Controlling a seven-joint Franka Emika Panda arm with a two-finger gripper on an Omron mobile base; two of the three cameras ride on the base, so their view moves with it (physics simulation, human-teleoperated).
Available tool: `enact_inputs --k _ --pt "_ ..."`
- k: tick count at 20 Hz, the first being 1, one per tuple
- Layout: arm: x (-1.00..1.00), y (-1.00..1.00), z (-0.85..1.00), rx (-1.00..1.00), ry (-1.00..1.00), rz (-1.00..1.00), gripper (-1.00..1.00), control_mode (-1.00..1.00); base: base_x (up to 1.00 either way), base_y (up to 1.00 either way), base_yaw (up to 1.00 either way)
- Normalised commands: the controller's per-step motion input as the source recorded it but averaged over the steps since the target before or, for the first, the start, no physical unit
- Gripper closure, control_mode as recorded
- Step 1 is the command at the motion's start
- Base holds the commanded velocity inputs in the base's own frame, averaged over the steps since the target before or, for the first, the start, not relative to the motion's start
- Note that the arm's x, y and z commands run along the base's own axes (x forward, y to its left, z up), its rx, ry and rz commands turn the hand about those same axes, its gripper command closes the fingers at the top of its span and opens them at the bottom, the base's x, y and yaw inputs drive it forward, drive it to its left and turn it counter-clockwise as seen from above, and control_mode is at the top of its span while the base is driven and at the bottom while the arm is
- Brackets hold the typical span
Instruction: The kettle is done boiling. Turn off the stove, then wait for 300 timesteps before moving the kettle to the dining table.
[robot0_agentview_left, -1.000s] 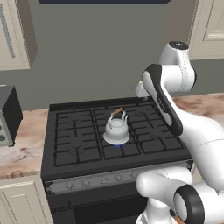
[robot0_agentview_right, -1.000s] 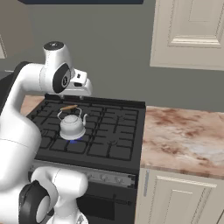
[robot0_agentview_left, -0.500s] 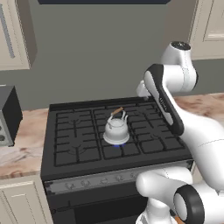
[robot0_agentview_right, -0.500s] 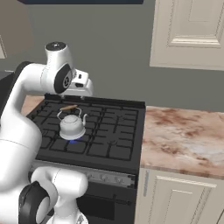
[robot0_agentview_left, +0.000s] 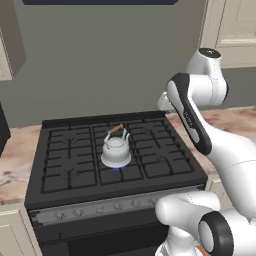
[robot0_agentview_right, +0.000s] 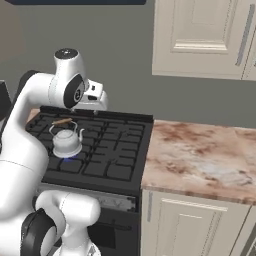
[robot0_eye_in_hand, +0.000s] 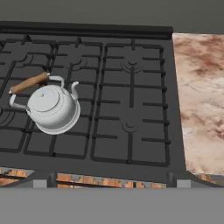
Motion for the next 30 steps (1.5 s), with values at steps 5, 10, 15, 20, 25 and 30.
enact_inputs --k 5,10,15,20,25,30 --pt "0.00 0.00 0.00 0.00 0.00 0.00 -1.00 1.00 0.00 -0.48 0.00" --pt "0.00 0.00 0.00 0.00 0.00 0.00 -1.00 1.00 0.00 -0.47 0.00" --pt "0.00 0.00 0.00 0.00 0.00 0.00 -1.00 1.00 0.00 -0.45 0.00" --pt "0.00 0.00 0.00 0.00 0.00 0.00 -1.00 1.00 0.01 -0.39 0.00" --pt "0.00 0.00 0.00 0.00 0.00 0.00 -1.00 -1.00 0.00 0.00 0.00" --pt "-0.13 0.33 0.00 -0.03 -0.01 0.01 -1.00 -1.00 0.00 0.00 0.00"
